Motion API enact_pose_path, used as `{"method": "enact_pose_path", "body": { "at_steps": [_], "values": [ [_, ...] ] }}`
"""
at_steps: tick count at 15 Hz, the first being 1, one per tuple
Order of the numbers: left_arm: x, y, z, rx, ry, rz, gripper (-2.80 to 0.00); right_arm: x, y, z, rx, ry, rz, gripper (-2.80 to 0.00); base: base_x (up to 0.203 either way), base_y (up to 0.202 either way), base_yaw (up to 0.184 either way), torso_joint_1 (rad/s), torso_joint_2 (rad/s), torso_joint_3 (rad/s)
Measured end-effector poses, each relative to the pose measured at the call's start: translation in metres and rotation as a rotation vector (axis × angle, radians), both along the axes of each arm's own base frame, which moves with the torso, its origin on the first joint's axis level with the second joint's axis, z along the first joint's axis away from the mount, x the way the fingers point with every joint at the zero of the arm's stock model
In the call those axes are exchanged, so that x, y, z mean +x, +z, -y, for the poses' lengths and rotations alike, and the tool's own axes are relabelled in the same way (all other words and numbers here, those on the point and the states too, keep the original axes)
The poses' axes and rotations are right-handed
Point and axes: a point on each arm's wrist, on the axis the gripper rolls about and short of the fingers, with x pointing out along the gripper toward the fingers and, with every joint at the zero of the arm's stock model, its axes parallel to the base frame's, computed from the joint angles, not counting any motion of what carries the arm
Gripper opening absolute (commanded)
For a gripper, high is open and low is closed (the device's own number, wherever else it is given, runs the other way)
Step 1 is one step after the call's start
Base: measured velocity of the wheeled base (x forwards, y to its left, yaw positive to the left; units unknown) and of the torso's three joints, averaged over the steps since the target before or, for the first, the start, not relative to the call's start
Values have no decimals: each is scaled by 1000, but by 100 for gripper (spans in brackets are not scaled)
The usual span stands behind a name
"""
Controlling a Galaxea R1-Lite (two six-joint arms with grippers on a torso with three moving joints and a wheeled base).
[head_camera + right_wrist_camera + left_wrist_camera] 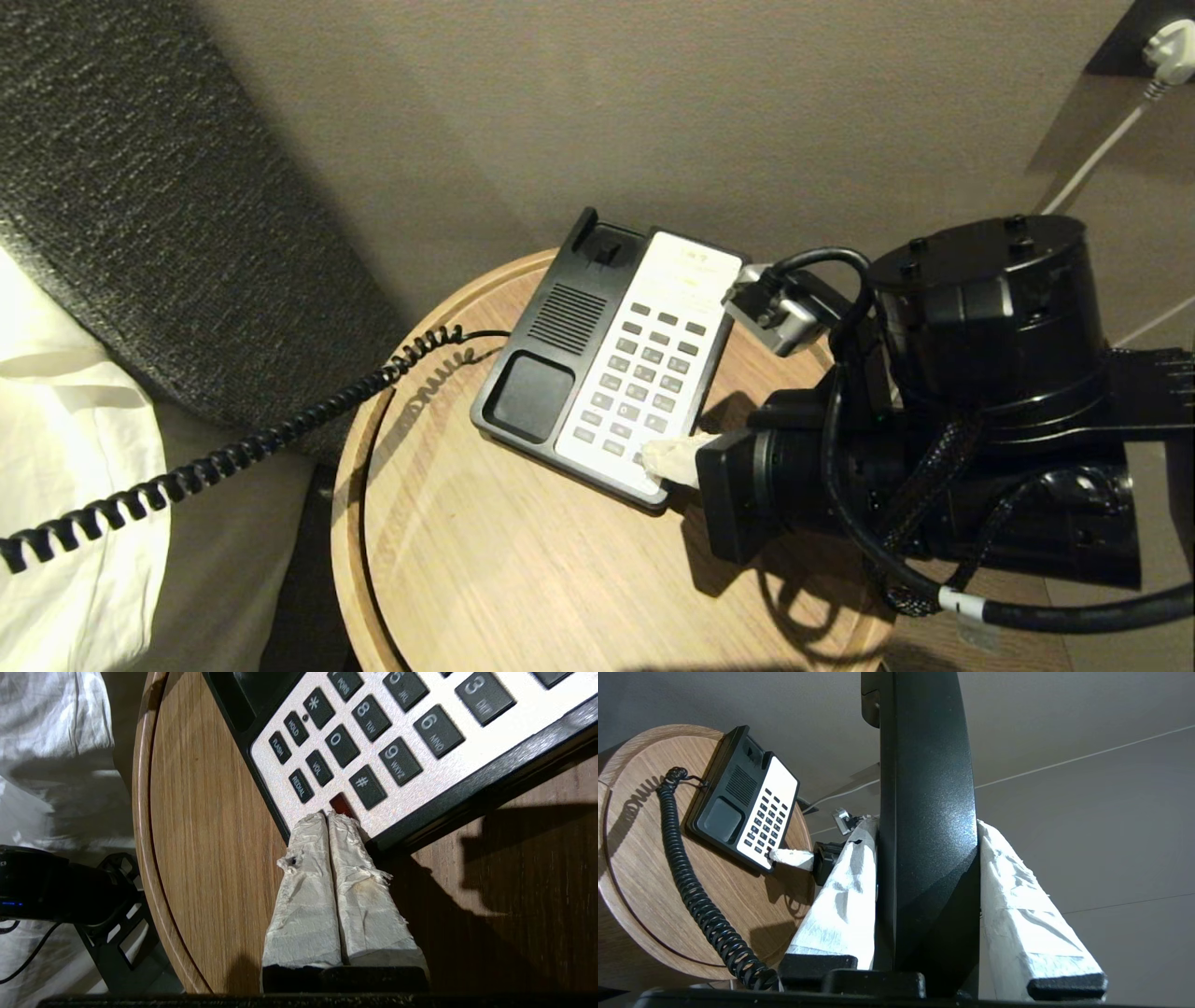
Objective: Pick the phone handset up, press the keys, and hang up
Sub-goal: Dial the number
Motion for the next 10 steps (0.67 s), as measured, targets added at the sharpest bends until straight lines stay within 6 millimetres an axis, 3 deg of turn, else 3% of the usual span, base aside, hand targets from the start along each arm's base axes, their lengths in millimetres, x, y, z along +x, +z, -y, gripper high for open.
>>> {"method": "enact_pose_path", "body": {
  "at_steps": [10],
  "values": [
    [-1, -2, -1, 0, -1, 1, -280, 0, -8, 0, -19, 1, -9, -280, 0, 0, 0, 0, 0, 0]
  ]
}}
